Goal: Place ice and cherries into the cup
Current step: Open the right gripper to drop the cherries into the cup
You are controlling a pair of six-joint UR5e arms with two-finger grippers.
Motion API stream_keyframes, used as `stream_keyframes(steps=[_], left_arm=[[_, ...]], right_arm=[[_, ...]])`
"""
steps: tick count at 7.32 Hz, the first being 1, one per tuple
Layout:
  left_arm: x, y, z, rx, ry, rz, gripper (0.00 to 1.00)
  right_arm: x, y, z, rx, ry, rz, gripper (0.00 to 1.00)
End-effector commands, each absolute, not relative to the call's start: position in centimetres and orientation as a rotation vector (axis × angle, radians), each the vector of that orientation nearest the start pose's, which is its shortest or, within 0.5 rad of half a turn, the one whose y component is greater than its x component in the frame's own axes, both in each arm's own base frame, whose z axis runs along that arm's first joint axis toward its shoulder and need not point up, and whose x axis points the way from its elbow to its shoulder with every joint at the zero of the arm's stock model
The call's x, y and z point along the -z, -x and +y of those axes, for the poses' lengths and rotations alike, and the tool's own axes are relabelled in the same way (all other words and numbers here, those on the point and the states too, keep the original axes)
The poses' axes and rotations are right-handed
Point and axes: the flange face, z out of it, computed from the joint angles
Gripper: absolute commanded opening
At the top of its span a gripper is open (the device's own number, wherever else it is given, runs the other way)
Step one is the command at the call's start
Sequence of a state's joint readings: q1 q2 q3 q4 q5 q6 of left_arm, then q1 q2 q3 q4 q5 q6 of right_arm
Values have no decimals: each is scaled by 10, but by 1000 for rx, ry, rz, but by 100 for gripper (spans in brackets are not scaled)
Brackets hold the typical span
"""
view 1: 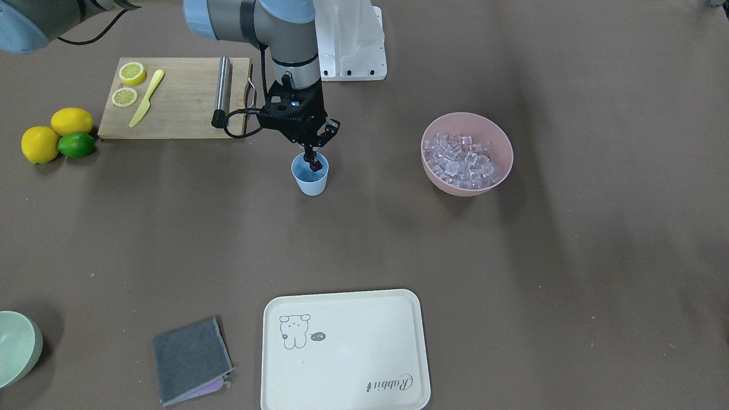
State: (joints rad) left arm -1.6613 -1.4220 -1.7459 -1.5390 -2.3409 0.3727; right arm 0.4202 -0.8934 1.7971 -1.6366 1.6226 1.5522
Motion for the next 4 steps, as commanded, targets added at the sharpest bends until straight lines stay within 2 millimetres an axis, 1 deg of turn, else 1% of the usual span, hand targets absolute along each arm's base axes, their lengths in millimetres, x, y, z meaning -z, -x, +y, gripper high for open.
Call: stream_keyframes(steps=[1,3,4], left_arm=[[-645,102,-421,-265,-170,754,98],[-645,102,-421,-265,-170,754,98],[-647,102,-420,-264,-167,754,98]], right_arm=[[-189,545,-381,-343,-233,-790,100],[-183,548,-374,-319,-201,-806,100],[-186,547,-374,-307,-158,-808,100]])
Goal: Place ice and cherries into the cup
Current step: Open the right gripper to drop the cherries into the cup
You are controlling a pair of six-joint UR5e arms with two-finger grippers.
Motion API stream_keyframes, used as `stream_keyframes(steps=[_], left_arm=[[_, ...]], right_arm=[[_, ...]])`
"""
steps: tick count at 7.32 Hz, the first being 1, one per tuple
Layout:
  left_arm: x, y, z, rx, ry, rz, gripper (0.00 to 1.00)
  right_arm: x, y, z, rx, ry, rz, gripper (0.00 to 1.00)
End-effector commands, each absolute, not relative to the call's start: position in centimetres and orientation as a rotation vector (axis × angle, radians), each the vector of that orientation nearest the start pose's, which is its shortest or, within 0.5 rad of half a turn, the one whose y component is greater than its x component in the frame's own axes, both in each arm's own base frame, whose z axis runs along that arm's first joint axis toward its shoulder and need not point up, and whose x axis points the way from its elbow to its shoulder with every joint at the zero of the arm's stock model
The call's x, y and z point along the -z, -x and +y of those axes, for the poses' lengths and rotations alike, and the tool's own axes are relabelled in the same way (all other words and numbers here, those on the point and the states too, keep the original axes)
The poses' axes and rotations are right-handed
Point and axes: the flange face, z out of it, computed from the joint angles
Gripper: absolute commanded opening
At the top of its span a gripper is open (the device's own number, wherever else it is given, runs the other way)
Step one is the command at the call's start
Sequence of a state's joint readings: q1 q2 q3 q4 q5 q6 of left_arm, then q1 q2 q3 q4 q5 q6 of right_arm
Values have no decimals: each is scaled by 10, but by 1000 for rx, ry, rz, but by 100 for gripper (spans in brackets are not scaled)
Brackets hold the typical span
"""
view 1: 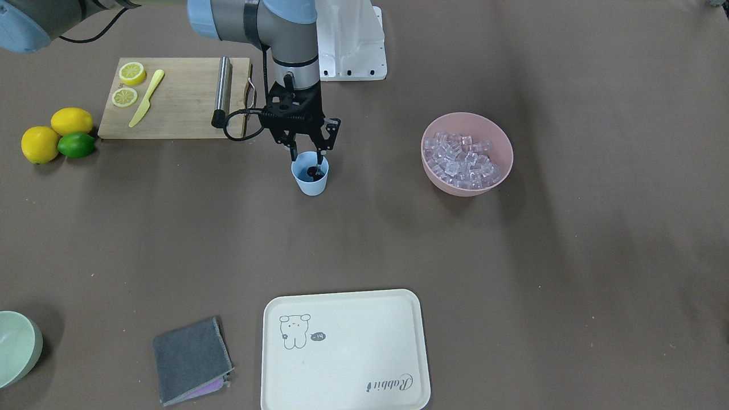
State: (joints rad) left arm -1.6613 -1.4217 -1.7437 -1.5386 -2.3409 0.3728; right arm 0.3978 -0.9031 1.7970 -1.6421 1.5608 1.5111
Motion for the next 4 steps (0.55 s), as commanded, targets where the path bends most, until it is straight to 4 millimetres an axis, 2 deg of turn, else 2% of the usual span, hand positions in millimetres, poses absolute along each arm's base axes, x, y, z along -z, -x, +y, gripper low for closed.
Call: stream_keyframes(steps=[1,2,4], left_arm=[[-645,102,-421,-263,-170,753,98],[-645,102,-421,-261,-168,754,98],[-646,102,-421,-254,-165,755,98]], right_arm=[[-190,532,-392,-312,-165,-792,100],[-194,507,-421,-248,-162,-737,100],[-216,417,-483,-156,-154,-740,100]])
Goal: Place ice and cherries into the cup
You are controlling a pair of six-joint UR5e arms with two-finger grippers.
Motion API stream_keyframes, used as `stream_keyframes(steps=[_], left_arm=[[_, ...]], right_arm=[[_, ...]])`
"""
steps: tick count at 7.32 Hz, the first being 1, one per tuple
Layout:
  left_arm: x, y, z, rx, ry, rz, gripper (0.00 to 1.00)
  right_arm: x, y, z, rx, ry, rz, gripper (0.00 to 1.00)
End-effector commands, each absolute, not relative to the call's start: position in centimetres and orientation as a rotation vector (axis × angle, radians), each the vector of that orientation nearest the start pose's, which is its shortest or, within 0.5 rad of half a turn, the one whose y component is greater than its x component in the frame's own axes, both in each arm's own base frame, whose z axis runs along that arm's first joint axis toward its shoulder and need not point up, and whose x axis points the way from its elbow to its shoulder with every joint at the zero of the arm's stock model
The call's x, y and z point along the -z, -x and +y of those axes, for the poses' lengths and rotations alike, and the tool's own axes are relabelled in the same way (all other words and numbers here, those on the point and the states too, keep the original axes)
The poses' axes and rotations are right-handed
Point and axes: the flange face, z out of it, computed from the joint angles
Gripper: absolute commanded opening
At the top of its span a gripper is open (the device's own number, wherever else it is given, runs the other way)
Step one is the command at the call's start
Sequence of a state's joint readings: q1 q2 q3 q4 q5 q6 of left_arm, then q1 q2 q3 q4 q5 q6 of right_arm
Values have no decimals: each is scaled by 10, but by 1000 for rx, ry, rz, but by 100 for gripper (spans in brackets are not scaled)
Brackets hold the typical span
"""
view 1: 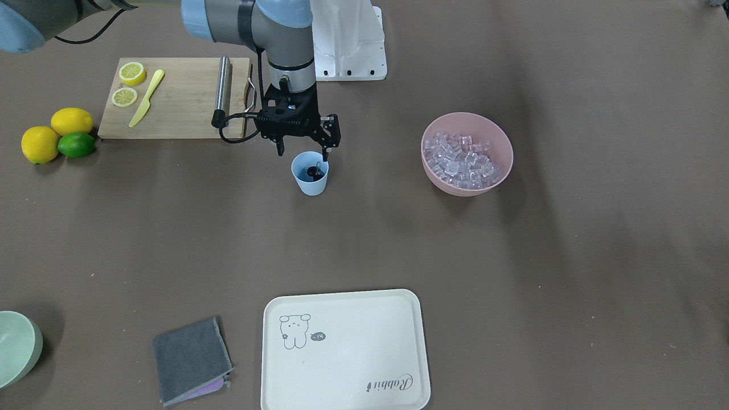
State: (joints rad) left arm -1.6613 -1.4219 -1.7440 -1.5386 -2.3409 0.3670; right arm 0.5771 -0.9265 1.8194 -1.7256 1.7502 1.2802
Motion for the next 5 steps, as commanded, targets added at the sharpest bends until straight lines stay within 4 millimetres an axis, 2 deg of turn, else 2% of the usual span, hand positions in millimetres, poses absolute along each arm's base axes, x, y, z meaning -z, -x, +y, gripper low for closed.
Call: stream_keyframes(steps=[1,2,3,5], left_arm=[[-654,102,-419,-230,-141,759,98],[-665,102,-417,-200,-114,764,98],[-667,100,-418,-200,-116,760,98],[-648,89,-432,112,1,769,98]], right_arm=[[-237,376,-509,-90,-165,-724,100],[-257,336,-528,-33,-177,-713,100],[-277,289,-546,-4,-181,-712,100],[-361,202,-557,110,-172,-642,100]])
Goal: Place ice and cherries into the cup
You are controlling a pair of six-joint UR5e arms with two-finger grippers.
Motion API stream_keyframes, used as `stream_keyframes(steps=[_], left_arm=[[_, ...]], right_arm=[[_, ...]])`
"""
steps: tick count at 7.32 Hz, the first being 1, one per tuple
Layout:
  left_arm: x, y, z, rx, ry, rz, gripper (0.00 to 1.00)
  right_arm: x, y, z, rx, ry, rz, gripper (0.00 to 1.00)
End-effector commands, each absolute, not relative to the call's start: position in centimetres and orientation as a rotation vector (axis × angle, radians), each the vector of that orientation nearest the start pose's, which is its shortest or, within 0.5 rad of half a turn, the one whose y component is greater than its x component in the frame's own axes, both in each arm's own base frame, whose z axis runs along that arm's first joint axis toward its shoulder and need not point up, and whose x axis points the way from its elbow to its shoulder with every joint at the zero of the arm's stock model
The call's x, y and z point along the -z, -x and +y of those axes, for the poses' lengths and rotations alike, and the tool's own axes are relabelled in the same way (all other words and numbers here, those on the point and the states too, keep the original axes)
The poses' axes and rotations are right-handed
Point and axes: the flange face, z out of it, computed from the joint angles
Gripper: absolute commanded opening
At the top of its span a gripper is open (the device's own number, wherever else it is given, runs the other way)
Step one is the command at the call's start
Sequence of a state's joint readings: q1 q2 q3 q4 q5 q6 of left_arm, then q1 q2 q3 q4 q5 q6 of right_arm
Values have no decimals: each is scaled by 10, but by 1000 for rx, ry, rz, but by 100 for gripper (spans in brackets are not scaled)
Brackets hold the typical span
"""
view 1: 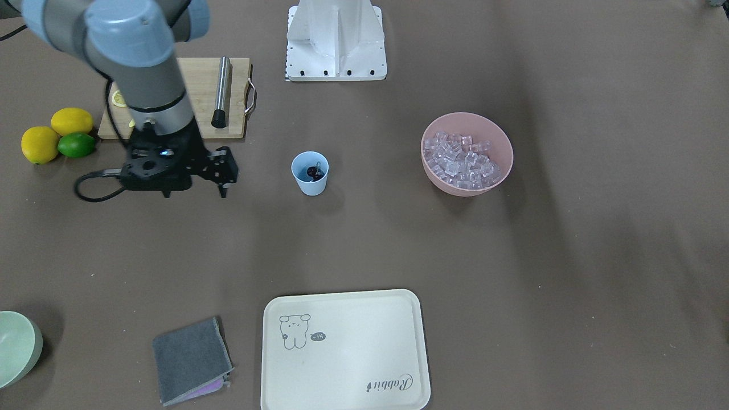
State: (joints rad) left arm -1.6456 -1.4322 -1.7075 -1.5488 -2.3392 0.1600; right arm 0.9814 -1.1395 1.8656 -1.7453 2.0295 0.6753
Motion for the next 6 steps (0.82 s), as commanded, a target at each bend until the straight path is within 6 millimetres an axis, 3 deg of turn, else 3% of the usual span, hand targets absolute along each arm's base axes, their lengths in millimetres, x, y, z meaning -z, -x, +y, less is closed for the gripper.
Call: stream_keyframes(steps=[1,2,3,4,5,6], left_arm=[[-648,88,-431,121,8,771,98],[-650,87,-430,122,13,770,98],[-651,86,-430,118,13,769,98],[-649,83,-432,109,11,767,98],[-649,80,-433,104,14,767,98],[-649,78,-433,97,14,767,98]], right_arm=[[-395,153,-557,148,-170,-634,100],[-441,94,-542,162,-141,-668,100],[-491,50,-512,139,-95,-648,100],[-537,24,-488,93,-26,-629,100],[-599,19,-467,49,96,-608,100],[-622,1,-464,5,124,-601,100]])
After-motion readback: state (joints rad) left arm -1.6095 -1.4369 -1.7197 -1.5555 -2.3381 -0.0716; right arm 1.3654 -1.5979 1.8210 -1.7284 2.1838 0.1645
